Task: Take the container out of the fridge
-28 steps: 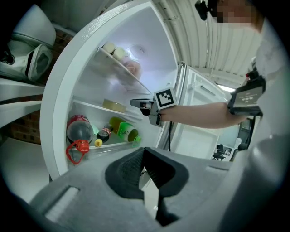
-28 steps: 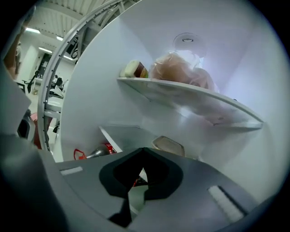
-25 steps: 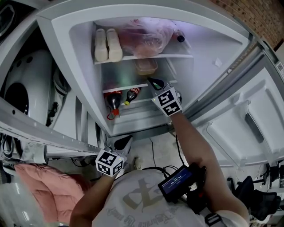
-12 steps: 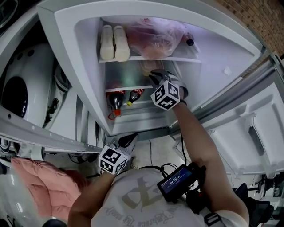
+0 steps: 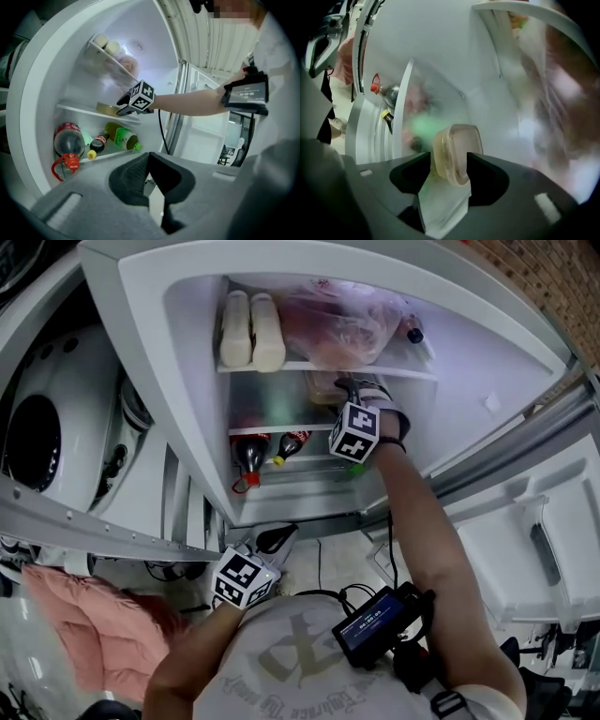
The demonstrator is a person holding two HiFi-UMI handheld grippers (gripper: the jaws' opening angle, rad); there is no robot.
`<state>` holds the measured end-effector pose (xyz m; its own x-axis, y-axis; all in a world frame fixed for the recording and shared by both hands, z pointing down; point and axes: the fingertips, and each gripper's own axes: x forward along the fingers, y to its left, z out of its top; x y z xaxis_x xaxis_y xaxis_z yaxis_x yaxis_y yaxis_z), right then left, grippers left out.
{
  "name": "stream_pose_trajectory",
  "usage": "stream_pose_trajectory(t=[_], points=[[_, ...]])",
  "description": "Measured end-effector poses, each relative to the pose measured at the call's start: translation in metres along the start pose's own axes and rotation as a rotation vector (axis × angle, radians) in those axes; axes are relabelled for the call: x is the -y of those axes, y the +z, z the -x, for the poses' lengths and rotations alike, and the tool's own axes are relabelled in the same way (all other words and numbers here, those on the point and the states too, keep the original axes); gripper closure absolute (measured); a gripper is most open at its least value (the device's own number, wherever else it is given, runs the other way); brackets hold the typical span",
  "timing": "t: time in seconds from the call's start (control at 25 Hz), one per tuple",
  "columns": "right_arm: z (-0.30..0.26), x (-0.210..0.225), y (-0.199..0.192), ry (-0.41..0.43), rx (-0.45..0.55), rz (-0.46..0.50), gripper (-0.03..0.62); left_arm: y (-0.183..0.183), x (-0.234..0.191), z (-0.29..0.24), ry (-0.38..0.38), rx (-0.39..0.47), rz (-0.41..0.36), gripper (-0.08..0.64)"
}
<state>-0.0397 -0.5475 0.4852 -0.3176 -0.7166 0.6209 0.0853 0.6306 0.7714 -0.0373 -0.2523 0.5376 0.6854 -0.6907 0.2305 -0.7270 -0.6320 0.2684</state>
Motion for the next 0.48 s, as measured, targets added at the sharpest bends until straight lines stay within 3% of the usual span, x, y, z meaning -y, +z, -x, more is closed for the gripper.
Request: stream_pose_trajectory(t=[0.48], points=[[-0.019, 0.005, -0.002, 0.035, -0.026, 0.132, 0.32, -0.006, -0.003, -0.003, 0.022, -0.016, 0.014, 0.56]])
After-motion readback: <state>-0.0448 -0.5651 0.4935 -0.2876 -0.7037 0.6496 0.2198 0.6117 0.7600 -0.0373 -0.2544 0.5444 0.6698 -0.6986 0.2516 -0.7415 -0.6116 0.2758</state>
